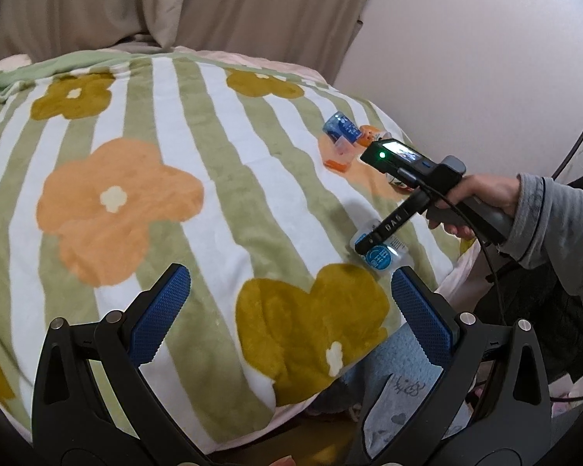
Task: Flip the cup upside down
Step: 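Rotate the right gripper to turn the white cup upside down, then lower the inverted white cup onto the blanket and open the right gripper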
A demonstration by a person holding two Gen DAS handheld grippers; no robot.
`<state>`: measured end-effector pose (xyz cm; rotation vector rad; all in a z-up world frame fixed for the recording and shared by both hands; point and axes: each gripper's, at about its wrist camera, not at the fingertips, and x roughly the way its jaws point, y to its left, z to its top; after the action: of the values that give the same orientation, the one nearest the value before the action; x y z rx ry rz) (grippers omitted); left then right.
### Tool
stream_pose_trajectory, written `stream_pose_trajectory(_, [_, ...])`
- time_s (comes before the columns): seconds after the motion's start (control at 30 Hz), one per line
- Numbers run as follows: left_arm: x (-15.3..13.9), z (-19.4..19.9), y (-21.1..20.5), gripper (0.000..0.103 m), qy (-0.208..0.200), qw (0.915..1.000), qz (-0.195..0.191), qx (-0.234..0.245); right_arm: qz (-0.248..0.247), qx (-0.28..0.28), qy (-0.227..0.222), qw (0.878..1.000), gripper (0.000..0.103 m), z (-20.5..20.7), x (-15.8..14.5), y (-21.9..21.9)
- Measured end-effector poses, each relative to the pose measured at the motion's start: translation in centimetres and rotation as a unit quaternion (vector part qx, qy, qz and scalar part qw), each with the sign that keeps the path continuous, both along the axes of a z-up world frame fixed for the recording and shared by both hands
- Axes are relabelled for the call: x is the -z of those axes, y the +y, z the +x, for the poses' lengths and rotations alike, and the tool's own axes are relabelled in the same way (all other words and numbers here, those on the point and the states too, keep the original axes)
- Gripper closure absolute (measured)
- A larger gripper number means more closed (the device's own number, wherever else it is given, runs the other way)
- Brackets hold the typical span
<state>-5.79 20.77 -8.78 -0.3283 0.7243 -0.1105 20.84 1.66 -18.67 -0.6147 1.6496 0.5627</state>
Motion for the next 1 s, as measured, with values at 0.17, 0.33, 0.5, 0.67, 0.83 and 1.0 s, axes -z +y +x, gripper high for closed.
stream_pose_trajectory(0.17, [0.0,-0.7,0.2,0.0,0.001,1.0,0.001,-0.006,-0.002,0.03,0.031,0.999,0.033,1.0,0.7,-0.7])
stream_pose_trajectory(0.33, [-0.2,-0.8,0.1,0.0,-0.002,1.0,-0.001,-0.007,0.037,0.035,0.014,0.999,0.047,1.2,-0.8,-2.2])
stream_pose_trajectory(0.5, [-0.6,-0.9,-0.5,0.0,-0.023,0.9995,0.007,-0.018,0.201,0.037,-0.119,0.972,0.047,-1.3,-7.2,-4.8])
stream_pose_trajectory(0.67, [-1.2,-0.6,-1.5,0.0,-0.051,0.9983,-0.006,-0.029,0.351,0.04,-0.329,0.876,0.047,-5.4,-9.2,-8.0])
stream_pose_trajectory(0.83, [-2.3,-1.2,-3.1,0.0,-0.085,0.9954,0.006,-0.044,0.388,0.066,-0.394,0.83,0.047,-5.4,-5.0,-5.7])
stream_pose_trajectory(1.0, [-2.9,-1.7,-4.4,0.0,-0.1,0.9931,0.037,-0.049,0.38,0.072,-0.401,0.83,0.047,-6.2,-2.9,-5.2])
